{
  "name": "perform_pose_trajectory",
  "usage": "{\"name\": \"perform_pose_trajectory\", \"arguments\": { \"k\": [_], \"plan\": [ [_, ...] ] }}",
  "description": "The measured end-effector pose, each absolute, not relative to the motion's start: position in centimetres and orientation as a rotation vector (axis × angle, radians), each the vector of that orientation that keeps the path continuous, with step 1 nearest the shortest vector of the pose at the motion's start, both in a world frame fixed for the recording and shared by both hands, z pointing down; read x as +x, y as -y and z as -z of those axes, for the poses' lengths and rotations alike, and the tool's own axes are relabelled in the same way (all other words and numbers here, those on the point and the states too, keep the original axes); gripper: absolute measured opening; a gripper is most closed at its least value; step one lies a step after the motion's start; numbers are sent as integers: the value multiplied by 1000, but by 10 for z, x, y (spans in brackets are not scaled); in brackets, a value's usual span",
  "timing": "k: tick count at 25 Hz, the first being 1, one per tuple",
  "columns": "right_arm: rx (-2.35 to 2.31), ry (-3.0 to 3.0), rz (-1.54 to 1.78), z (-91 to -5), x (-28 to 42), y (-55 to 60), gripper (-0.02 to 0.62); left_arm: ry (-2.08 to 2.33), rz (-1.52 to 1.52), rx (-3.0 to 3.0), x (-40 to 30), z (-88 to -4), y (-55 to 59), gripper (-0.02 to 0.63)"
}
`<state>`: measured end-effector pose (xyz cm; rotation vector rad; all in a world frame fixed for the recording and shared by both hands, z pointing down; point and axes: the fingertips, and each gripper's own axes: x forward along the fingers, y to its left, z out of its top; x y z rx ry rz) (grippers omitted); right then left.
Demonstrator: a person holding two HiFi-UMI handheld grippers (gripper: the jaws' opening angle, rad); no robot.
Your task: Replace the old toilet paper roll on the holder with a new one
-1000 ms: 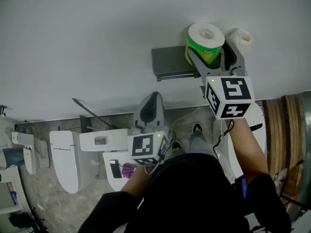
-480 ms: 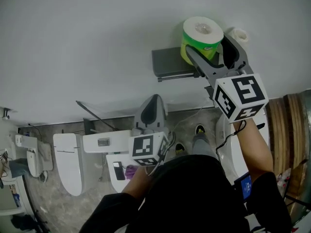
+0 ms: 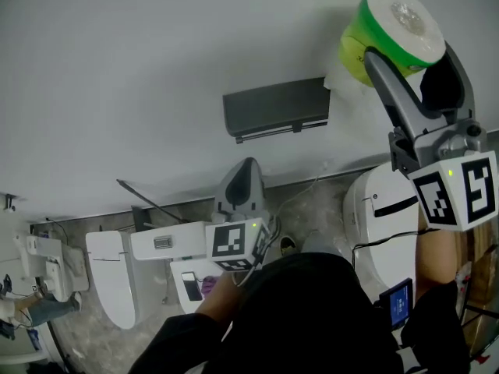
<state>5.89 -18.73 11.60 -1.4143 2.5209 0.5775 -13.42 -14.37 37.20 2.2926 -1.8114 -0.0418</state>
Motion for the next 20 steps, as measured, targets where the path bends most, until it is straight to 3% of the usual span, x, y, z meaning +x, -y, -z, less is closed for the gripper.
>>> {"name": "perform_pose_trajectory", "arguments": {
  "k": [9, 20],
  "plan": [
    [-1766, -2526, -971, -160, 159, 203, 385, 1760, 33, 2320, -94, -367, 151, 23],
    [-1943, -2926, -1220, -335, 196, 233, 385, 1788, -14, 2279, -62, -370, 141, 23]
  ]
}}
